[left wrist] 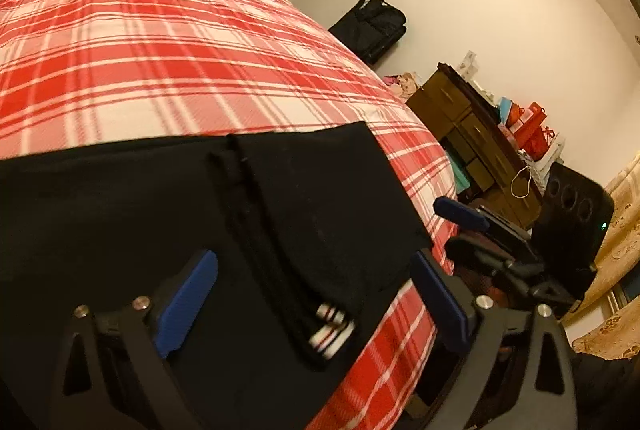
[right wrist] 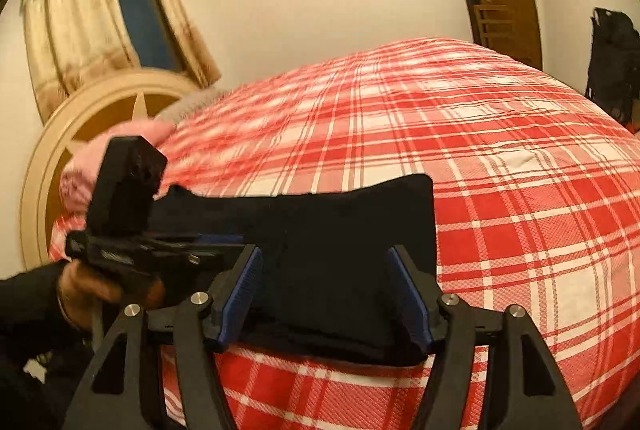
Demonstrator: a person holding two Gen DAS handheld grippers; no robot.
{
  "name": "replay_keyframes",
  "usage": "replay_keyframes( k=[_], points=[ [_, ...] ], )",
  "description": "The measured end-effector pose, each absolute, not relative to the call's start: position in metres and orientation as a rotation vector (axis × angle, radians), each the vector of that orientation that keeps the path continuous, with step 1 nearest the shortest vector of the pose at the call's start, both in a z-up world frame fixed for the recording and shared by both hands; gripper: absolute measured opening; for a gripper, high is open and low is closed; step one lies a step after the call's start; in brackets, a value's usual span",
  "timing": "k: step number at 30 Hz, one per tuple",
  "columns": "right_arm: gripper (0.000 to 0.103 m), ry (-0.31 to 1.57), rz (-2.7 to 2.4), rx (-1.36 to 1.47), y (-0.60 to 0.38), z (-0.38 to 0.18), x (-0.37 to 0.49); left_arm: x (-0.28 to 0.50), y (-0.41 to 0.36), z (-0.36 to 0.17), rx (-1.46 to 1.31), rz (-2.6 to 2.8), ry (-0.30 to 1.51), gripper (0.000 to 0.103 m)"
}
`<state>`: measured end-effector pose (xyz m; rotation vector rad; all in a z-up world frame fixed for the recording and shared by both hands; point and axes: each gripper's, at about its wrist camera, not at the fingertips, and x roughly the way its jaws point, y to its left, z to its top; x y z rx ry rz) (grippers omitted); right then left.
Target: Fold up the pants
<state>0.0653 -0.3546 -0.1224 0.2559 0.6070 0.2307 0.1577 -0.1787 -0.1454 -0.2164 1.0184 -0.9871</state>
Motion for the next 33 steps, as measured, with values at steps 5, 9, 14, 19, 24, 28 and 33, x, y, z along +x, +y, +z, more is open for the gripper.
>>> replay_keyframes(
  k=[5,9,14,19,24,28,33],
  points=[
    [0.069,0.577,0.201,0.27,-0.359,-0.122,0.061,0.161,-0.192,-0.146,-0.181,-0.969,1.013,0.078],
    [0.069,0.577,0.187,0.254,-0.36,-0.123,0.06,0.168,-0.198,-0.15,-0.134,-0.914,1.062,0.006],
    [0.069,0.569,0.218,0.231,-0.353,-0.124,0.06,0.16,-0.178,-0.133,-0.153,-0.906,1.008,0.006],
    [0.069,0.568,0.248,0.192,-0.341,-0.124,0.057,0.155,-0.145,-0.103,-0.17,-0.896,0.931,0.006],
    [0.069,0.576,0.276,0.153,-0.328,-0.126,0.056,0.155,-0.112,-0.094,-0.18,-0.843,0.908,0.006],
    [0.069,0.583,0.29,0.125,-0.319,-0.128,0.055,0.156,-0.088,-0.09,-0.18,-0.794,0.888,0.006],
    [0.069,0.589,0.308,0.097,-0.312,-0.131,0.054,0.156,-0.061,-0.087,-0.182,-0.764,0.875,0.006]
  ],
)
